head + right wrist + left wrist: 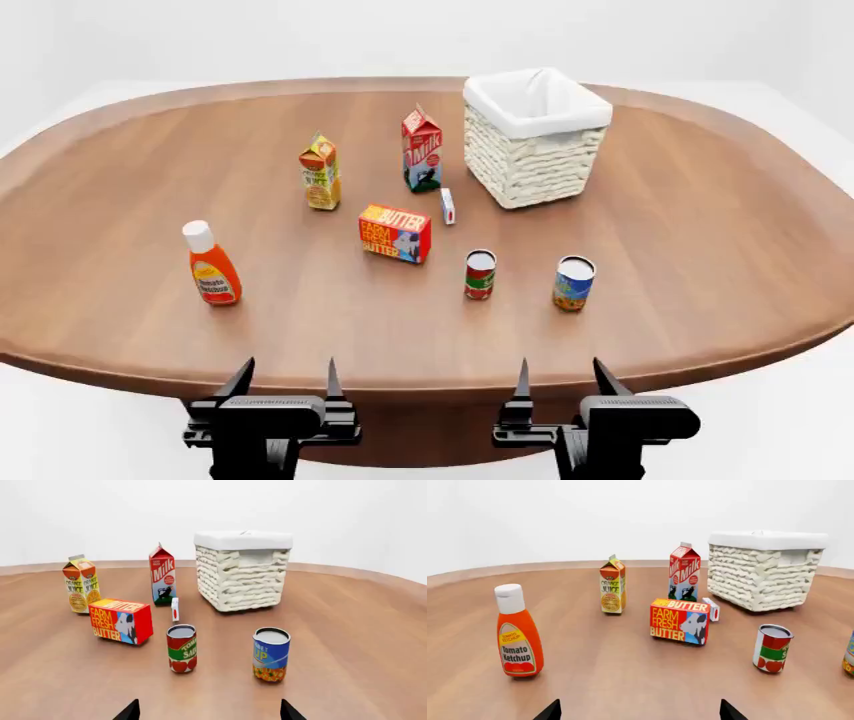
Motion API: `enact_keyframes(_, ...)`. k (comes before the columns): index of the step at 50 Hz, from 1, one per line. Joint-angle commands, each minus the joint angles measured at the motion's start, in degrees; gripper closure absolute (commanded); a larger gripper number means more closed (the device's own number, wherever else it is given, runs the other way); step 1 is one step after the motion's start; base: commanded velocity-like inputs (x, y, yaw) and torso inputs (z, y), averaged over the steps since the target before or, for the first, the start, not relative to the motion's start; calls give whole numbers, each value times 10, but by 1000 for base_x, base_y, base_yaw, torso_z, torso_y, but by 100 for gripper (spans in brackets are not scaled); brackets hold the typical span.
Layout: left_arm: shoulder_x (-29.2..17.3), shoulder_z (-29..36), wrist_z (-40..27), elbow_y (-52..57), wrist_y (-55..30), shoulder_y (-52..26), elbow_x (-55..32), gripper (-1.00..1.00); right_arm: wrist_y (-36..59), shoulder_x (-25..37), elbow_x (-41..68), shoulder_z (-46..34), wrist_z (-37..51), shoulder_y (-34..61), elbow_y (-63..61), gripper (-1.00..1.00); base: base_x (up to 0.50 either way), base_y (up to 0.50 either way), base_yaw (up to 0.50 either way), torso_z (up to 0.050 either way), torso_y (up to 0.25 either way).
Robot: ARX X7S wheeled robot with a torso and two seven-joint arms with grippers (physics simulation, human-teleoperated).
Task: Pick up the cream cheese box and the butter, and put them in the basket.
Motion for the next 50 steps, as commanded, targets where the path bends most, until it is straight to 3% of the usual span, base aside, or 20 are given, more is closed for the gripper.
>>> enact_keyframes(1,-9,11,-10,-2,0,-1,-9,-100,3,8,17,-10,9,0,-1,-100,0,0,0,0,0)
enact_keyframes(19,-34,43,-38,1,-4,-1,-31,-100,4,35,51,-36,36,1,-11,-100,0,0,0,0,0)
enact_keyframes(27,-48,49,-53,131,-119,13,-34,-100,56,45,70,-36,48,-7,-93,-100,0,0,0,0,0)
enact_keyframes(50,-76,58,-90,329,-328,8,-40,-100,256,81,112,-28,97,-13,-332,-100,0,0,0,0,0)
